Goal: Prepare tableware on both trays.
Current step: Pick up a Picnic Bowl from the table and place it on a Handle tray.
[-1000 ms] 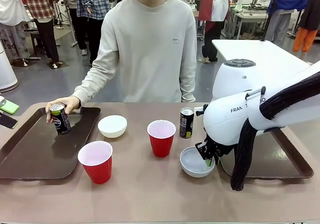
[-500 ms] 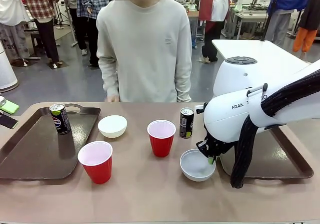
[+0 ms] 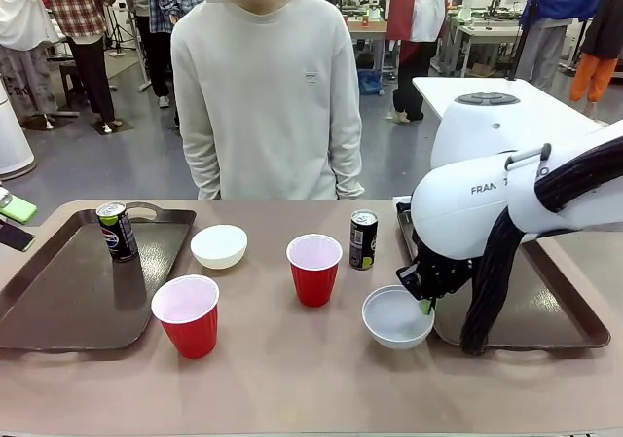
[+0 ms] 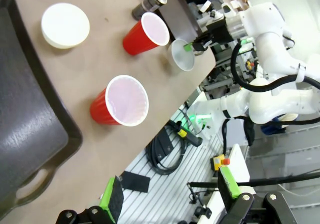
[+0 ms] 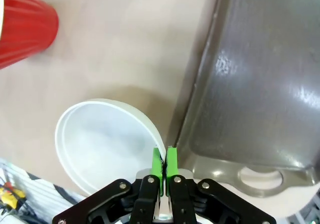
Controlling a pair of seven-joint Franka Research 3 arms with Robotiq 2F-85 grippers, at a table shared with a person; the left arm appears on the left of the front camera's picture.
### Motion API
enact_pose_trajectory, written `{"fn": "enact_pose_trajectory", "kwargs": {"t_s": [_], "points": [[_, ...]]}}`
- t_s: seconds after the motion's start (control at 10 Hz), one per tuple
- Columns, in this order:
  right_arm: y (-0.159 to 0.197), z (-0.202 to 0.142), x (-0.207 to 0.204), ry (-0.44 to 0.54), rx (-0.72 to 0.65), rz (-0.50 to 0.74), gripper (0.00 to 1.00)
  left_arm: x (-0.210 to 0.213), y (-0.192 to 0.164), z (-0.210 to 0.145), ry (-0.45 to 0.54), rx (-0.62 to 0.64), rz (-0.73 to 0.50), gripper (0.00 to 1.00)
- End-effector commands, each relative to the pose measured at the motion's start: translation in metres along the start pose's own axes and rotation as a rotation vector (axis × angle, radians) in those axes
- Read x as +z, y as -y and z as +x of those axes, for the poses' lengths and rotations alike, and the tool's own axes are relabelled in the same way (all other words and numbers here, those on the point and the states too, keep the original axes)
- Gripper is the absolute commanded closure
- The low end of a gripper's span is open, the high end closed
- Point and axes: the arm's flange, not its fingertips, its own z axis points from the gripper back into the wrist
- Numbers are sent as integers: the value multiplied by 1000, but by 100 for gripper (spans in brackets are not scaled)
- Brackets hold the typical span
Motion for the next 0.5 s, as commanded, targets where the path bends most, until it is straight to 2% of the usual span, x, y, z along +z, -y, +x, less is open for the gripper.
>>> {"fn": "enact_pose_trajectory", "kwargs": {"t_s": [0.0, 0.4], "points": [[9, -10, 14, -30, -12, 20, 100, -1, 0, 0, -1, 0, 1, 0], [12, -5, 75, 25, -26, 52, 100, -1, 0, 0, -1, 0, 1, 0]]}}
